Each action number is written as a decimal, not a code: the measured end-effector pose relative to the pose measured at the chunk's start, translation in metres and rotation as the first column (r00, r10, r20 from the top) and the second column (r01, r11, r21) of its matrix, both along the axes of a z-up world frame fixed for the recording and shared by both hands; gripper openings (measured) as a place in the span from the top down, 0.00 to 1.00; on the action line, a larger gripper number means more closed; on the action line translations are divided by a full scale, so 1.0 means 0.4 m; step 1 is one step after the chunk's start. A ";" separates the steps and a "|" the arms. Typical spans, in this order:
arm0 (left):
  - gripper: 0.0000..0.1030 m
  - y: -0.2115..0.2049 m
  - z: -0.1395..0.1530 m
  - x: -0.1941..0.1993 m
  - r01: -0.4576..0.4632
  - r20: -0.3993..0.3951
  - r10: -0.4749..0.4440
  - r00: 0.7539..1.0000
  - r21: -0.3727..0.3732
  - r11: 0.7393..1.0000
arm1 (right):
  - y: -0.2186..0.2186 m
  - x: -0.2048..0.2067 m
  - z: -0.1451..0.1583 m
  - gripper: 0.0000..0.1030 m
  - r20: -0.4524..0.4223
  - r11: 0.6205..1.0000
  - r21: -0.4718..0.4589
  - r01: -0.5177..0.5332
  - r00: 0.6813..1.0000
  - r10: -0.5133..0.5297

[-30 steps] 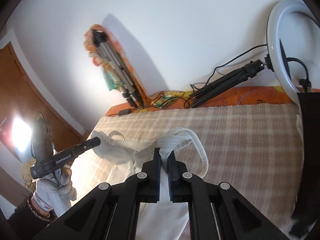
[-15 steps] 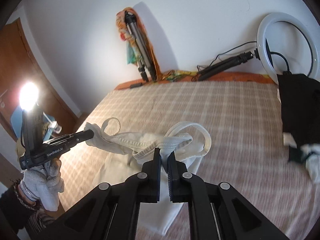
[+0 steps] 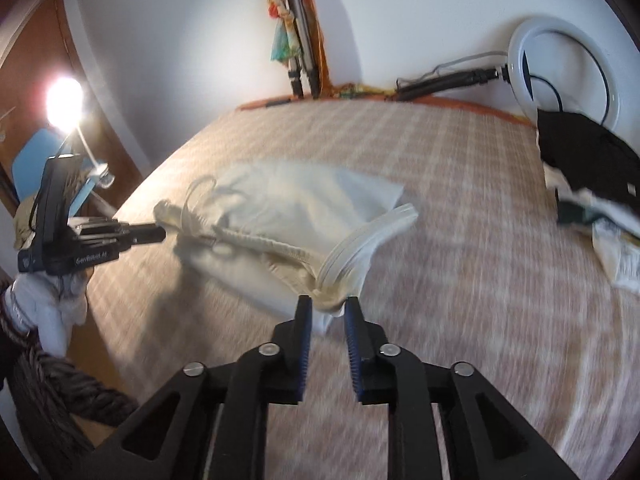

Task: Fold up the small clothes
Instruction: 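Grasp the strap end with both grippers and fold it over onto the hem, then move both open grippers to the folded edge of the white tank top, then close both grippers on the folded edge and lift the tank top, then carry the folded tank top with both grippers toward the dark clothes stack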

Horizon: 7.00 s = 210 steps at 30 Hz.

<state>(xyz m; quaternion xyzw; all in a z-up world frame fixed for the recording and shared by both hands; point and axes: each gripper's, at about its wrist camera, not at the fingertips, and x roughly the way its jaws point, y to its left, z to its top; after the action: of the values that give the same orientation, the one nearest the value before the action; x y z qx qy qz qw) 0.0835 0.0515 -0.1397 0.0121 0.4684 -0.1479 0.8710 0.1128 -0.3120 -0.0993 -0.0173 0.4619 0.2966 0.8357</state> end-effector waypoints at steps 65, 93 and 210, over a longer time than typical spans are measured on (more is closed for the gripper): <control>0.53 0.081 0.038 0.137 -0.143 -0.107 0.118 0.987 -0.269 0.953 | -0.131 0.158 -0.047 0.54 -0.289 0.913 0.372 0.167 0.956 -0.057; 0.53 0.114 -0.073 0.249 -0.256 -0.293 0.145 0.945 -0.386 0.886 | -0.166 0.254 -0.137 0.52 -0.435 0.896 0.389 0.212 0.900 -0.024; 0.90 -1.001 0.204 0.588 0.184 0.243 -0.163 0.956 -0.066 0.981 | -0.819 0.692 0.103 0.70 0.147 0.811 -0.119 0.573 0.818 -0.557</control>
<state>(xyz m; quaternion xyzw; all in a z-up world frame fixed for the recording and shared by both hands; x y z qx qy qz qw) 0.3186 -0.3490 -0.0580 0.0324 0.3517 -0.2418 0.9038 0.3895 -0.6396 -0.0580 0.0391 0.4235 -0.0042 0.9050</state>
